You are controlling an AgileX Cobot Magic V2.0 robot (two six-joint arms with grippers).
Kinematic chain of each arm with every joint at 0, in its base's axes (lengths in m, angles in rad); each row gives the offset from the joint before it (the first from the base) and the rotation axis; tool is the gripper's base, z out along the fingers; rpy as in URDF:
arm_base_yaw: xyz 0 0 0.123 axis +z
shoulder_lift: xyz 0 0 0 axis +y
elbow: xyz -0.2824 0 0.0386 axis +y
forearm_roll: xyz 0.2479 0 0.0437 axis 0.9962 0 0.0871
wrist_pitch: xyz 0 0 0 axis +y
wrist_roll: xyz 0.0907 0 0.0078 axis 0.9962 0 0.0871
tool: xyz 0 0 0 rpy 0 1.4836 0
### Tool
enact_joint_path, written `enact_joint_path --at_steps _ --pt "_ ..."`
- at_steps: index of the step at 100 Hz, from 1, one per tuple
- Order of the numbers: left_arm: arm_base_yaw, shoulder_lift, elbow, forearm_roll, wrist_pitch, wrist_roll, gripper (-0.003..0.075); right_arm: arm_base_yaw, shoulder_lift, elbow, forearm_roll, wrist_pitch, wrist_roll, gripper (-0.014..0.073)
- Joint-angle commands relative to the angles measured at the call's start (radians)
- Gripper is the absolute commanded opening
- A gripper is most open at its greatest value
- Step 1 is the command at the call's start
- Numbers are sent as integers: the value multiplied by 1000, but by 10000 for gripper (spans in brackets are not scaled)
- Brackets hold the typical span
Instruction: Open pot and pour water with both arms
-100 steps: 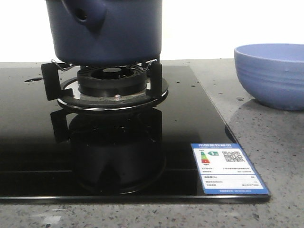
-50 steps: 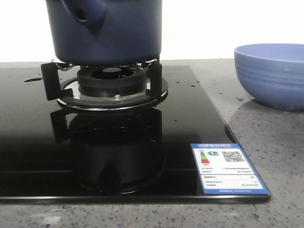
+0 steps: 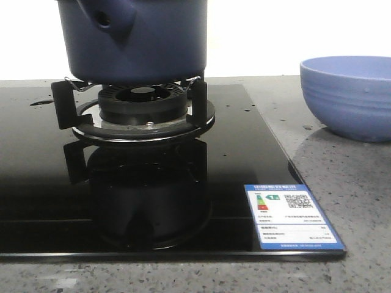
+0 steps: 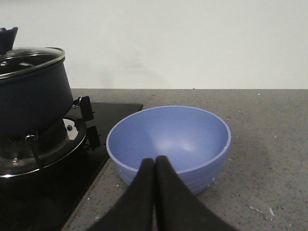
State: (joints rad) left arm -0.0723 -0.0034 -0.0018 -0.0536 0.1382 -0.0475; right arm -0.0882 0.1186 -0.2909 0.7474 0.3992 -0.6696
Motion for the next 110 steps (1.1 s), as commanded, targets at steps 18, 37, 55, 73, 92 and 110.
enact_joint_path --at_steps 18,37,55,73,92,110 --pt "-15 -30 35 -10 -80 -10 -20 -5 9 -24 23 -68 -8 -62" --pt "-15 -30 35 -10 -80 -10 -20 -5 9 -24 23 -68 -8 -62" --pt "-15 -30 35 -10 -80 -10 -20 -5 9 -24 23 -68 -8 -62" --pt "-15 -30 35 -10 -80 -10 -20 -5 9 -24 23 -68 -8 -62" --pt "-15 -30 35 -10 -80 -10 -20 -5 11 -26 -14 -135 31 -62" --pt "-15 -30 35 -10 -80 -10 -20 -5 41 -23 -576 -186 590 -62"
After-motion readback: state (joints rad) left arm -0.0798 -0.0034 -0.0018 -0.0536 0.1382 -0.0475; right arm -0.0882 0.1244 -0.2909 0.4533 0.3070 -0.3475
